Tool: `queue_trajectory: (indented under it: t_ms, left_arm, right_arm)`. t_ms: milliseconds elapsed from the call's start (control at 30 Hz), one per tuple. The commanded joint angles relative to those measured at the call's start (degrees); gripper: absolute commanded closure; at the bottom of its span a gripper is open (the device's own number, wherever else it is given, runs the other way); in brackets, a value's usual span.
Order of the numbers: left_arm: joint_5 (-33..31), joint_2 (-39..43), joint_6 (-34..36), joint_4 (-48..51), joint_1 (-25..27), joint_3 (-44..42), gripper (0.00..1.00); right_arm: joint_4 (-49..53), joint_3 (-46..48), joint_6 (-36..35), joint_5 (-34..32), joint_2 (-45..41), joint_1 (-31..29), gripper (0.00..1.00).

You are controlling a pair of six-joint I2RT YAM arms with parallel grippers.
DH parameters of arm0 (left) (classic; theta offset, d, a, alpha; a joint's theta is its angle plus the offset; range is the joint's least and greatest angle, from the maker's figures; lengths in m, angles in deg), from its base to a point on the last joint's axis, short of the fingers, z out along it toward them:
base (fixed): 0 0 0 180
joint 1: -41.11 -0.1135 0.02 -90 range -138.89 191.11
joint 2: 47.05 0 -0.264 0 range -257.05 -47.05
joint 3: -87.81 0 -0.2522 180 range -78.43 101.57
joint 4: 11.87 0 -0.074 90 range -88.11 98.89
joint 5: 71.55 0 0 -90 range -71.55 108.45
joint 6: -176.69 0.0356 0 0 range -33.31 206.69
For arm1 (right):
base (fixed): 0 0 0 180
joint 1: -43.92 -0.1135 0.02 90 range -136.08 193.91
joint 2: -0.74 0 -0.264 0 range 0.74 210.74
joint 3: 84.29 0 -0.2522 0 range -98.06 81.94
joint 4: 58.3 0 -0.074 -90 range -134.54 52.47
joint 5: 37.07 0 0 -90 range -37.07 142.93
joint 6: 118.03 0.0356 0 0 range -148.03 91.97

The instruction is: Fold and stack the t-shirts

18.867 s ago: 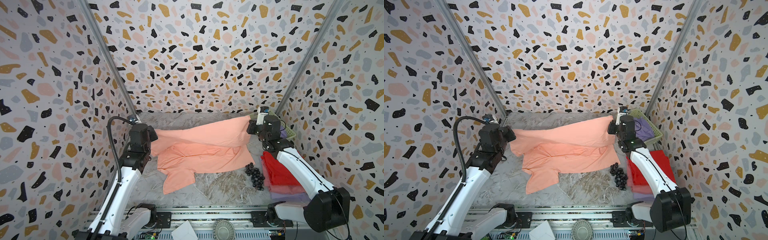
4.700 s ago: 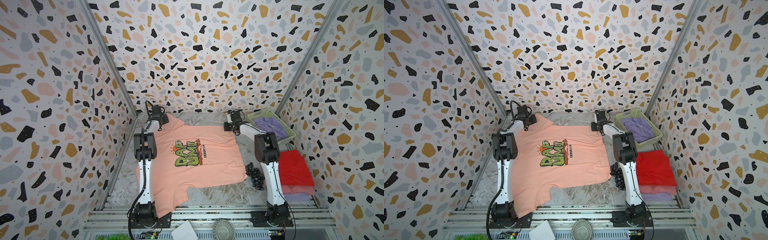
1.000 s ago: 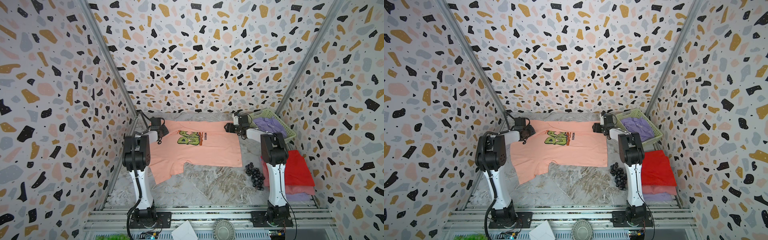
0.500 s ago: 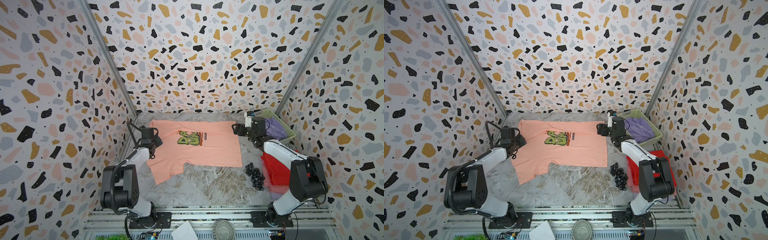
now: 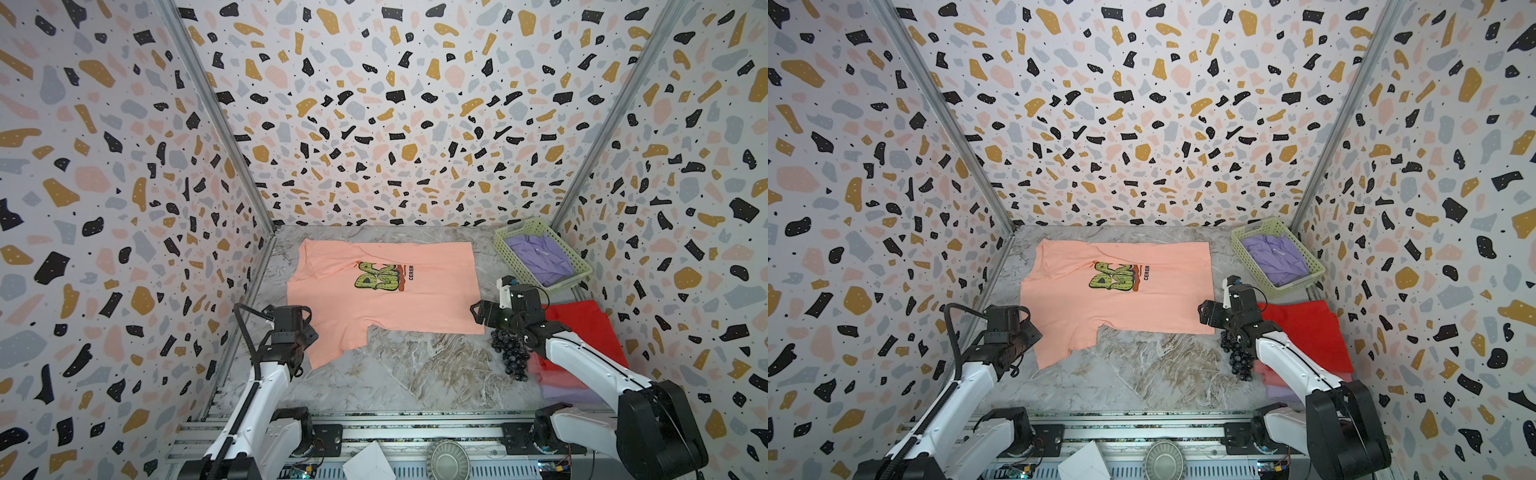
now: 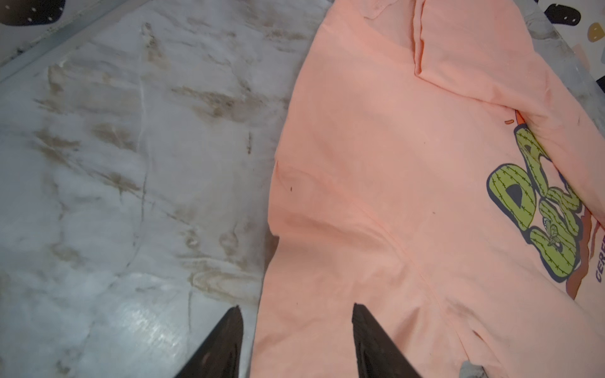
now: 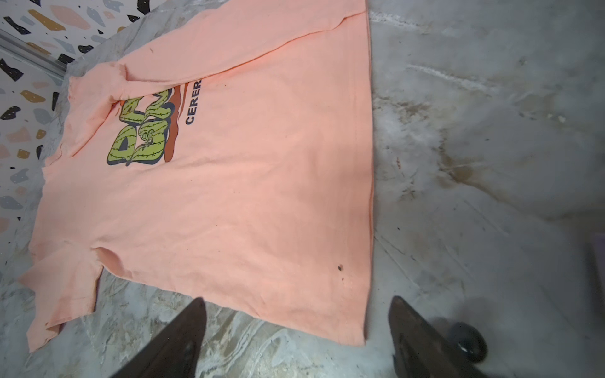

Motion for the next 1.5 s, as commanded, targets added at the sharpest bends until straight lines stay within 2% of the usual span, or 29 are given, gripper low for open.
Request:
queue_trajectory:
  t_ms: [0,133,333,533,733,767,800,900,967,1133,1200,1367,1400,1467]
  left_arm:
    - [1.67,-0.07,-3.76,3.77,1.01,-2.05,0.45]
    - [4.65,-2.88,-6.59,3.33,2.74,-4.57,0.46]
    - [2.33,-1.58,-8.86,5.60,3.12,-5.60,0.44]
    - [10.02,-9.77,-9.04,-2.24,3.36,-9.98,0.47]
    - [10.69,-12.39,-6.91,-4.62,3.56,-8.32,0.58]
    - [10.92,-12.18,-6.88,-4.93,3.56,-8.01,0.63]
    - [11.01,-11.75,-6.67,-5.19,3.56,-7.68,0.74]
    - [10.93,-10.12,-6.35,-4.98,3.56,-6.89,0.94]
    - [10.94,-8.86,-6.26,-4.82,3.58,-6.42,1.00]
    - [10.96,-5.96,-6.16,-5.09,3.56,-5.30,1.00]
    - [11.19,-5.70,-5.49,-5.00,3.56,-4.86,1.00]
    - [11.93,-5.55,-4.38,-5.35,3.73,-5.07,1.00]
    - [12.07,-5.57,-4.33,-5.53,3.74,-5.16,1.00]
    - [12.12,-5.29,-4.40,-5.61,3.73,-5.25,1.00]
  right_arm:
    - [2.83,0.10,0.80,-2.40,-1.81,-0.11,0.12]
    - [2.70,0.00,0.33,-2.90,-1.54,-0.02,0.11]
    - [2.79,-0.66,-0.27,-4.15,-0.93,0.21,0.10]
    - [3.85,-1.18,-0.14,-3.84,1.40,0.80,0.10]
    - [4.67,-1.38,-0.04,-2.21,3.96,0.65,0.11]
    - [4.90,-1.24,0.21,-2.27,4.29,0.43,0.11]
    - [4.94,-1.12,0.53,-2.50,4.58,0.00,0.12]
    - [6.00,-1.12,1.28,-3.45,5.56,-1.17,0.16]
    - [6.77,-1.04,1.87,-4.06,5.84,-2.22,0.19]
    - [10.43,-0.89,3.42,-7.55,7.73,-4.39,0.30]
    - [11.30,-0.21,3.09,-10.51,7.98,-5.11,0.31]
    - [7.02,0.02,1.14,-10.77,12.15,-5.63,0.35]
    - [6.42,-0.46,0.92,-10.63,13.48,-5.72,0.38]
    - [6.41,-1.94,1.22,-10.03,16.75,-6.11,0.50]
